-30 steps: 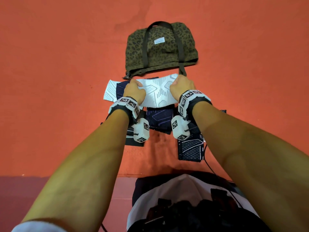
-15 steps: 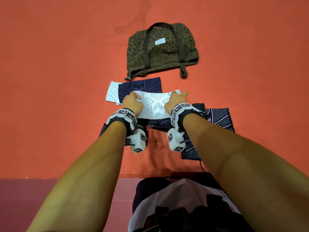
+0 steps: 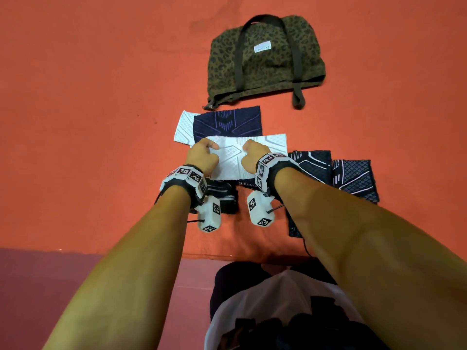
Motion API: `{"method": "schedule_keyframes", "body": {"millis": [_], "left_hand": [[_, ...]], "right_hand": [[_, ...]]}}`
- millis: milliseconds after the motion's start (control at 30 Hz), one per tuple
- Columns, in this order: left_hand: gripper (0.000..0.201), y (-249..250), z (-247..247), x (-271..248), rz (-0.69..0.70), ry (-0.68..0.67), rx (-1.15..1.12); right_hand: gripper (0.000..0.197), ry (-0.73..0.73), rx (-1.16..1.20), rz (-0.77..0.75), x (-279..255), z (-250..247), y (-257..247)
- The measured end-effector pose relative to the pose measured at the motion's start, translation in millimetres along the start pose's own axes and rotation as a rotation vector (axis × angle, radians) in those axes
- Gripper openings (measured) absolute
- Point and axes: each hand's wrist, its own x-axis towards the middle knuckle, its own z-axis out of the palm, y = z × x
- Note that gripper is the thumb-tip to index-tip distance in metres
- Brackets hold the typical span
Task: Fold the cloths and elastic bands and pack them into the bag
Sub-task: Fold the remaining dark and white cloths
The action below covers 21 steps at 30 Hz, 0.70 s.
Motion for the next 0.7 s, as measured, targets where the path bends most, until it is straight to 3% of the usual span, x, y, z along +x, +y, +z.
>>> {"method": "schedule_keyframes", "body": {"millis": [200, 333, 533, 700], "left_hand": [[0.042, 18, 10, 5, 0.080, -0.060, -0.155], [0.049, 39, 27, 7, 0.133, -0.116, -0.238], [0.066, 63, 58, 5, 0.102, -0.209, -0.312], [0.058, 72, 81, 6, 0.048, -0.282, -0.321]], "right_hand": [[0.050, -0.060, 0.002, 0.004, 3, 4, 10], [0.039, 0.041, 0.071, 0.054, 7, 1, 28], [0.034, 0.153, 0.176, 0.113, 15, -17, 59], [0.024, 0.255, 0.162, 0.157, 19, -26, 74]]}}
